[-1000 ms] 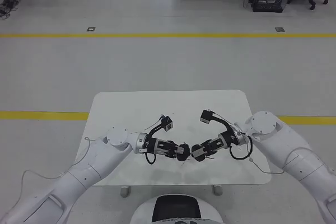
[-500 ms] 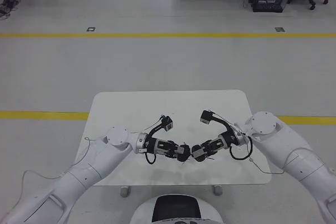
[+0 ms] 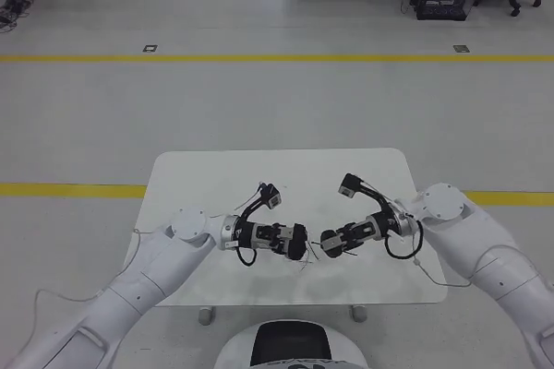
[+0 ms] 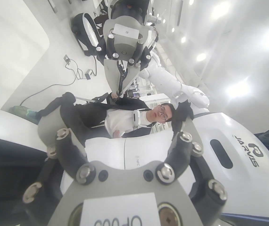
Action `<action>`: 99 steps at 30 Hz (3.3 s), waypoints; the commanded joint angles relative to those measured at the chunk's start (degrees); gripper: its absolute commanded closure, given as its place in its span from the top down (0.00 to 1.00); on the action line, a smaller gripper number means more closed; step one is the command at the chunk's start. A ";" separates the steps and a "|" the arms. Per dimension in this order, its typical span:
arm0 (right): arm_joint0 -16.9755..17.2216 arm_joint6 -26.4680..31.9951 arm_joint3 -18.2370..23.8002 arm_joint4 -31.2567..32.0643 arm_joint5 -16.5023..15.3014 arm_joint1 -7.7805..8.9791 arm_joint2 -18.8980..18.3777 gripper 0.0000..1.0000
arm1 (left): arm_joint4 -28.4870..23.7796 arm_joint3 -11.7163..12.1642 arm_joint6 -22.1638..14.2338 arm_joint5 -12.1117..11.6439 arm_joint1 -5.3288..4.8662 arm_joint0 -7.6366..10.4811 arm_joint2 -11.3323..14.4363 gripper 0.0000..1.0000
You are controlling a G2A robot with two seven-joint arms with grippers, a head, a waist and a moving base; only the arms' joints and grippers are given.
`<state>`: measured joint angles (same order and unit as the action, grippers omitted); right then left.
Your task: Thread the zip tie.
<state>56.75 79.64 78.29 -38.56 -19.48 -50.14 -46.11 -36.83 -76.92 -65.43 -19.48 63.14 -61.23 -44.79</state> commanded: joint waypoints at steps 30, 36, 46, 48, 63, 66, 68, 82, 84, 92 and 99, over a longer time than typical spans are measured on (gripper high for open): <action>15.79 -22.25 4.72 10.04 0.00 -6.86 -18.58 0.00 | 15.69 -9.43 25.53 0.00 1.91 -7.82 -3.05 1.00; 18.34 -25.34 5.84 13.11 0.00 -8.94 -22.57 0.00 | 17.91 -10.50 26.99 0.00 2.63 -8.54 -3.82 1.00; 18.96 -24.77 5.37 14.80 0.00 -10.26 -23.96 0.00 | 18.55 -10.02 28.23 0.00 3.03 -9.41 -4.47 1.00; 18.96 -24.77 5.37 14.80 0.00 -10.26 -23.96 0.00 | 18.55 -10.02 28.23 0.00 3.03 -9.41 -4.47 1.00; 19.08 -20.73 4.36 14.79 1.87 -10.12 -23.19 0.00 | 22.45 -11.69 37.61 1.20 3.03 -10.64 -5.75 1.00; 19.14 -20.94 4.43 14.83 1.92 -10.14 -23.14 0.00 | 23.18 -11.80 38.36 1.87 3.09 -10.74 -5.50 1.00; 19.41 -21.27 4.72 15.07 2.05 -10.19 -22.76 0.00 | 23.69 -11.87 38.86 2.30 3.21 -10.71 -5.10 1.00; 18.77 -19.41 2.79 14.37 0.00 -10.43 -21.74 0.00 | 25.45 -11.24 42.49 6.06 3.60 -10.70 -4.84 0.14; 18.60 -19.42 2.55 14.42 0.00 -10.50 -21.62 0.00 | 25.24 -11.26 42.10 6.25 3.63 -10.75 -4.77 0.16; 18.01 -19.40 1.86 14.53 0.00 -10.81 -21.17 0.00 | 24.98 -11.03 41.09 6.67 3.73 -10.64 -4.63 0.10; 17.91 -18.88 1.98 14.70 0.00 -11.03 -21.46 0.00 | 24.85 -10.93 40.59 6.89 3.80 -10.49 -4.64 0.16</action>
<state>74.65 60.71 80.29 -23.94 -19.48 -61.15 -67.52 -11.95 -87.86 -24.79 -12.57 66.93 -71.74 -49.42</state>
